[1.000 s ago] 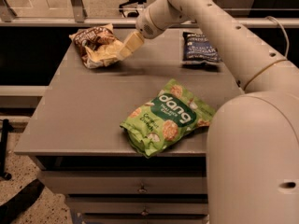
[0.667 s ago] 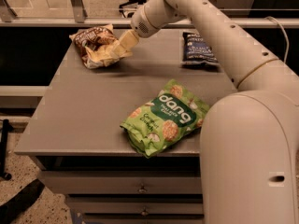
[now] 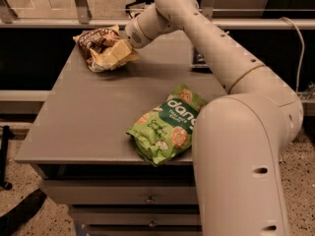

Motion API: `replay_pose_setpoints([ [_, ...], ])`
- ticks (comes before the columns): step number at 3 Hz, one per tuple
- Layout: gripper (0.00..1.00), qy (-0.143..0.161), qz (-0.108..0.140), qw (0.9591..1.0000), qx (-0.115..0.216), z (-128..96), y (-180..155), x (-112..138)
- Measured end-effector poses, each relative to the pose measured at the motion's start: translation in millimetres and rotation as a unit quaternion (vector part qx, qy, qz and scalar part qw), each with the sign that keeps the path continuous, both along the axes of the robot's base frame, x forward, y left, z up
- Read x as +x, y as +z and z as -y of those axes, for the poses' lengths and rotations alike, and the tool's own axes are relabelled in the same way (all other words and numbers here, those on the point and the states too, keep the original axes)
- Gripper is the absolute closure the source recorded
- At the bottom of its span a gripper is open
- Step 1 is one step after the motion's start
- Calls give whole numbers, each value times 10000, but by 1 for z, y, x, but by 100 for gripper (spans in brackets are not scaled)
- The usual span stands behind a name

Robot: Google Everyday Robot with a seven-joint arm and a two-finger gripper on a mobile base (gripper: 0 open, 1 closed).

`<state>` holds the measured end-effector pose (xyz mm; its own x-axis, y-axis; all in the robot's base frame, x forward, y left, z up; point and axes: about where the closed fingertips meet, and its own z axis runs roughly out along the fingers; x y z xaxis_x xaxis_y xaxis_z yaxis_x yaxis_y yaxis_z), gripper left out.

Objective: Pick brown chip bag

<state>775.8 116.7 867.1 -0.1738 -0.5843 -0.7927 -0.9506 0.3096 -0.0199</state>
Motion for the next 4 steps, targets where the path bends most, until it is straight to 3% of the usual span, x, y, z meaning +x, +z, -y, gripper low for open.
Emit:
replay_pose_setpoints([
  [1,16,-91,-66,9999,76,-9,-6,6],
  [2,39,-185,-70,9997,152,-11,-8,8],
  [3,70,-232,14,9994,250,-11,-2,8],
  [4,93,-236,82,9992,315,-11,4,7],
])
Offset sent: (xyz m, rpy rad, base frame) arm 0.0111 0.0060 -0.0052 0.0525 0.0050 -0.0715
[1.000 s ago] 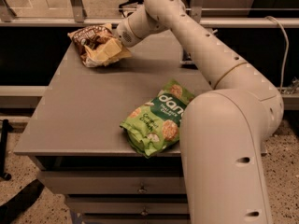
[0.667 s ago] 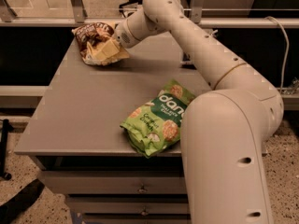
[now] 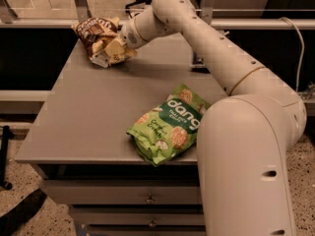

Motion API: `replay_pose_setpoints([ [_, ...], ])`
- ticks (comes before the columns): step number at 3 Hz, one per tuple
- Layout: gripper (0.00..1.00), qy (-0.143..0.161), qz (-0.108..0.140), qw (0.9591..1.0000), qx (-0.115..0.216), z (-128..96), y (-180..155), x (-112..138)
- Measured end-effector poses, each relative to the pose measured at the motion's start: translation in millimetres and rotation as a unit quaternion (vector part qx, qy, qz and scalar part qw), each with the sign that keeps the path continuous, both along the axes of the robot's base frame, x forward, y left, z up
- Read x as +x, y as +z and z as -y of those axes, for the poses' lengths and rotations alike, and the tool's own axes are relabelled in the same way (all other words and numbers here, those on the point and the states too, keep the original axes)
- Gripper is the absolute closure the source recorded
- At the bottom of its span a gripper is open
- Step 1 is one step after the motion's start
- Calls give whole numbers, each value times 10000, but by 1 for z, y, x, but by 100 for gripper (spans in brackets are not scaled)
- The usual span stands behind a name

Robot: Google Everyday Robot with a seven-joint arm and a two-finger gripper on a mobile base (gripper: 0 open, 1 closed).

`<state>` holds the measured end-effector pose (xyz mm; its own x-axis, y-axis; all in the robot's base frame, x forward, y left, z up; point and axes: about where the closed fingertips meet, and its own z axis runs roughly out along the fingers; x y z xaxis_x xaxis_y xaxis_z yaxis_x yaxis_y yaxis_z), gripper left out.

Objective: Pick brown chip bag

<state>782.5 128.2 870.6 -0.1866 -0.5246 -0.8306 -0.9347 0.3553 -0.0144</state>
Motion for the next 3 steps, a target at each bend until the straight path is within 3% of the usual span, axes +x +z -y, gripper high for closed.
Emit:
replay_pose_setpoints([
  [1,100,-55,228,9993,278,5,17,1],
  [2,100,-103,765,9948,662,21,51,11],
  [3,100,-112,1225,9866,1074,38,79,19],
])
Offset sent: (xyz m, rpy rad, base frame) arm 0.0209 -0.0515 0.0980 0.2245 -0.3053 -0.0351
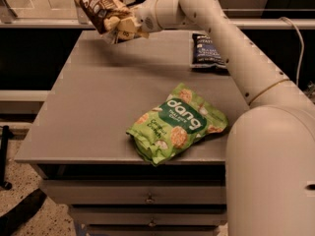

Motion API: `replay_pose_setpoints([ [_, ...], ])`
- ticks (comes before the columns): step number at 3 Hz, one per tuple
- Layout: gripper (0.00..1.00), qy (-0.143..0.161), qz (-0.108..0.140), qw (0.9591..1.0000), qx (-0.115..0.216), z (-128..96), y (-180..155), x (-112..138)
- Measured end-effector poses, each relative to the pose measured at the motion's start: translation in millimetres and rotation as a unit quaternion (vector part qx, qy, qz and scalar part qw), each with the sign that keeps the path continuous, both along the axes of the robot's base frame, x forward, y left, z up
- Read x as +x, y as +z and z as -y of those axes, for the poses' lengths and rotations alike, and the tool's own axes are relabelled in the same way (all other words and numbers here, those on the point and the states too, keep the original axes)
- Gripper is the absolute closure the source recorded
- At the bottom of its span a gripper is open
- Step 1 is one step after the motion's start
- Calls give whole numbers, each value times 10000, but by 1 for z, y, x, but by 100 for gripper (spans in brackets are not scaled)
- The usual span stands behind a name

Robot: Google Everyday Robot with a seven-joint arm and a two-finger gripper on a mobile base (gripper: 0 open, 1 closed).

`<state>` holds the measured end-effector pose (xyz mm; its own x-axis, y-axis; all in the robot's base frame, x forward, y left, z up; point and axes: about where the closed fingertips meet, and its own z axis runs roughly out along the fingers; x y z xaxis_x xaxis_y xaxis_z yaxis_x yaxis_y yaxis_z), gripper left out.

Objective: Pick brown chip bag

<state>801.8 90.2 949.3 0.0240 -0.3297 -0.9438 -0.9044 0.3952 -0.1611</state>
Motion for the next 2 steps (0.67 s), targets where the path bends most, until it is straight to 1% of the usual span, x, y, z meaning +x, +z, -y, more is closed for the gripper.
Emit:
replay_pose_setpoints([
  [1,100,34,286,9992,265,7,24,3],
  [2,100,39,318,9991,279,8,26,3],
])
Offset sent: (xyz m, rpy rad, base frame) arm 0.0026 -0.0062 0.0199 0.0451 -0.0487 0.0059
